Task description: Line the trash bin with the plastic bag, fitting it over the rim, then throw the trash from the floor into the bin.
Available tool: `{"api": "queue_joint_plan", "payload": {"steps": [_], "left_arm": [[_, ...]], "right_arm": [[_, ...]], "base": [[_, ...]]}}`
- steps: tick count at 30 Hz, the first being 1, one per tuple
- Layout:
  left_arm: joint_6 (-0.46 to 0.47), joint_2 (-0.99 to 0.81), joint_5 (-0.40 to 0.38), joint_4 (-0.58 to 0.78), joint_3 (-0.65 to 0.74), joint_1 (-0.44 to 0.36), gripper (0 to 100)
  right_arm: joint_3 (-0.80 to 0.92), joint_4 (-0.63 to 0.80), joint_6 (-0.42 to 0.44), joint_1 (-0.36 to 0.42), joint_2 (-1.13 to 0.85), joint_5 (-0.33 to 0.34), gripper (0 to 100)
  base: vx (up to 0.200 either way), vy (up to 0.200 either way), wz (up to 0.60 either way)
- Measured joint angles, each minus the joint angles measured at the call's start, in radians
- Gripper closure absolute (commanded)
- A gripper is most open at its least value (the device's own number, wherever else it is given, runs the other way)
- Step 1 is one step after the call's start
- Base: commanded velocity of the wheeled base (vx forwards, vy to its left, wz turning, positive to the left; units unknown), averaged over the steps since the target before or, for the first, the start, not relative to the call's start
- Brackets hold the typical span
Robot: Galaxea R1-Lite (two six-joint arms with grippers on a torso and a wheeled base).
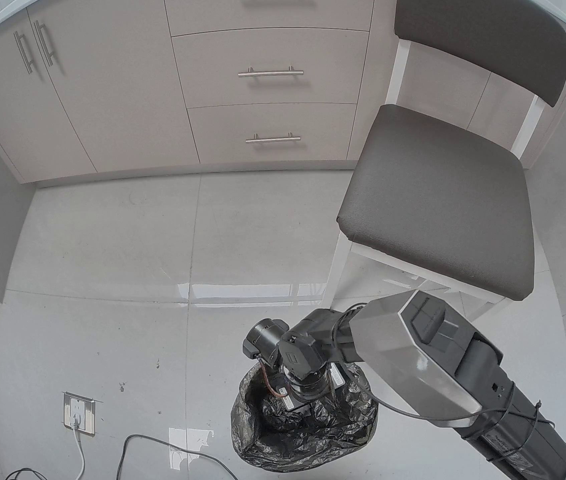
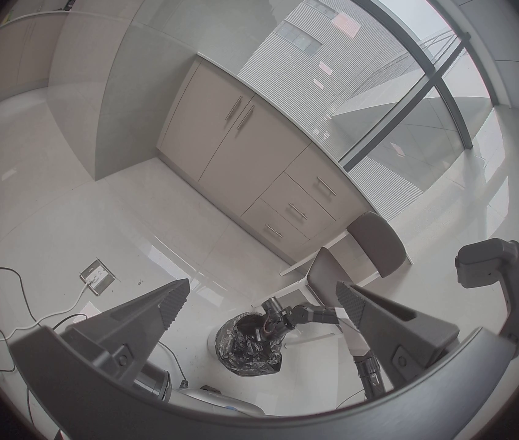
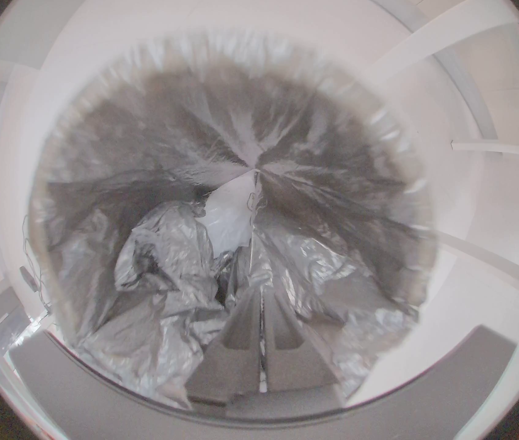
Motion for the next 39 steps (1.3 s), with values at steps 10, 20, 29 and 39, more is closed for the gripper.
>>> {"api": "queue_joint_plan", "payload": {"steps": [10,20,29,39], "left_arm": [[0.011,-0.007,-0.007,-0.026,0.025,0.019,0],[0.075,-0.035,-0.008,-0.074,0.096,0.043,0],[0.305,-0.054,0.064,-0.149,0.262,0.04,0],[0.5,-0.068,0.267,-0.523,0.591,0.032,0]], "right_arm": [[0.0,0.218,0.017,0.001,-0.194,-0.104,100],[0.0,0.319,0.023,-0.007,-0.455,-0.143,100],[0.0,0.38,0.024,-0.026,-0.663,-0.164,100],[0.0,0.52,0.033,-0.052,-0.834,-0.177,100]], "base": [[0.0,0.0,0.0],[0.0,0.0,0.0],[0.0,0.0,0.0],[0.0,0.0,0.0]]}}
